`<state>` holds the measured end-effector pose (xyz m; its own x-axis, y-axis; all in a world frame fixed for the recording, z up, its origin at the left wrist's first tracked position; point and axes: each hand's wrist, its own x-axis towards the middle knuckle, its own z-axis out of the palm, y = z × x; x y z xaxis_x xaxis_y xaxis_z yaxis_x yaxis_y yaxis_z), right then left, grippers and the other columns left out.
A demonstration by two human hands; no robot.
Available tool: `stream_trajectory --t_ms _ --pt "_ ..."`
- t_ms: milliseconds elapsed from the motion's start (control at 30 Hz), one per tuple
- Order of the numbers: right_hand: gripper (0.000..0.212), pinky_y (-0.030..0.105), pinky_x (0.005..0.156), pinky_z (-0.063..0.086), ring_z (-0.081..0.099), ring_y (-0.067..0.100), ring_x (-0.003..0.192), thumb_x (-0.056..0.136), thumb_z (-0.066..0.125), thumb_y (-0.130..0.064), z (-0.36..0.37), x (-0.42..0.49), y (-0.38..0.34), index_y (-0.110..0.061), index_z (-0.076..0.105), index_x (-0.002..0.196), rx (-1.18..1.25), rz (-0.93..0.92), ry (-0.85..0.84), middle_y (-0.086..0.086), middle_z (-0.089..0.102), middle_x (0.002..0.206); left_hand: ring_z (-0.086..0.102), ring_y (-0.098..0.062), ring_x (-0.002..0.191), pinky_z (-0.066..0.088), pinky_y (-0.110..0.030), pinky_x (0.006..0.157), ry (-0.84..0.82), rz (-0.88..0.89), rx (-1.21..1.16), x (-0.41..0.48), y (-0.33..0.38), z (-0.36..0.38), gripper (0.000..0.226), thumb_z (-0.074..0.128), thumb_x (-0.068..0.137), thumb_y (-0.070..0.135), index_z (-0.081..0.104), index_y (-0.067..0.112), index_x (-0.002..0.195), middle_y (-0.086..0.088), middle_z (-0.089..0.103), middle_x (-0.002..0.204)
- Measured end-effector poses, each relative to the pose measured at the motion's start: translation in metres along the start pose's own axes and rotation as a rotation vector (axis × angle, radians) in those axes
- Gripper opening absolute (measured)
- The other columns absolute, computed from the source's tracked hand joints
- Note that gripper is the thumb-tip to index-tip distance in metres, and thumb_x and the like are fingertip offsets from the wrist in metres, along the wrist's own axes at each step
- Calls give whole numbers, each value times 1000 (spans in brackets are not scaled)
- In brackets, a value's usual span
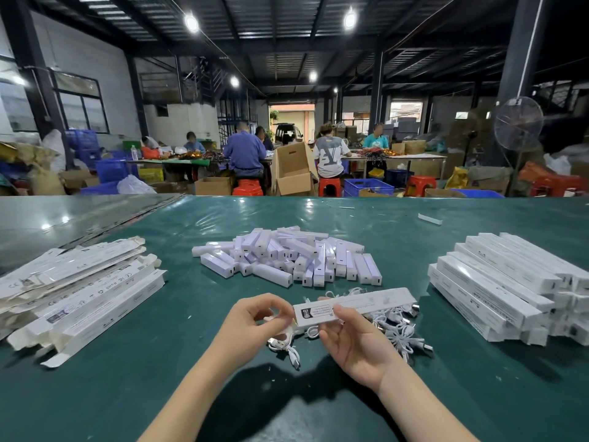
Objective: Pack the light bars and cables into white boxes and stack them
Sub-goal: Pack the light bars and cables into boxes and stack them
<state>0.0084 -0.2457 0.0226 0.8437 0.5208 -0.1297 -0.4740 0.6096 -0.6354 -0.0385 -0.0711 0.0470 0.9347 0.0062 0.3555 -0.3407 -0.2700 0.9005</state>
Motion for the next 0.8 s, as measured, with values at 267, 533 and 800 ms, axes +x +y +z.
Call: stream_trajectory --t_ms 267,533,800 --pt "43 35 59 59 70 27 70 48 84 -11 3 4 5 -1 71 88 18 -70 -43 20 71 84 61 -12 56 54 -21 57 286 17 -166 0 0 21 20 69 73 0 63 17 79 15 69 76" --pt "43 32 62 58 71 28 78 45 88 -10 -3 4 3 -5 75 85 -29 -126 -86 22 71 91 57 -11 46 53 -23 52 232 -207 -528 1 0 22 14 56 83 -9 58 5 79 -4 67 63" --pt "60 30 62 57 71 28 79 28 96 -14 -2 7 5 -6 76 84 -39 -144 -67 22 71 91 49 -10 40 51 -24 46 304 -137 -363 2 0 19 21 54 83 -14 60 4 73 -2 62 54"
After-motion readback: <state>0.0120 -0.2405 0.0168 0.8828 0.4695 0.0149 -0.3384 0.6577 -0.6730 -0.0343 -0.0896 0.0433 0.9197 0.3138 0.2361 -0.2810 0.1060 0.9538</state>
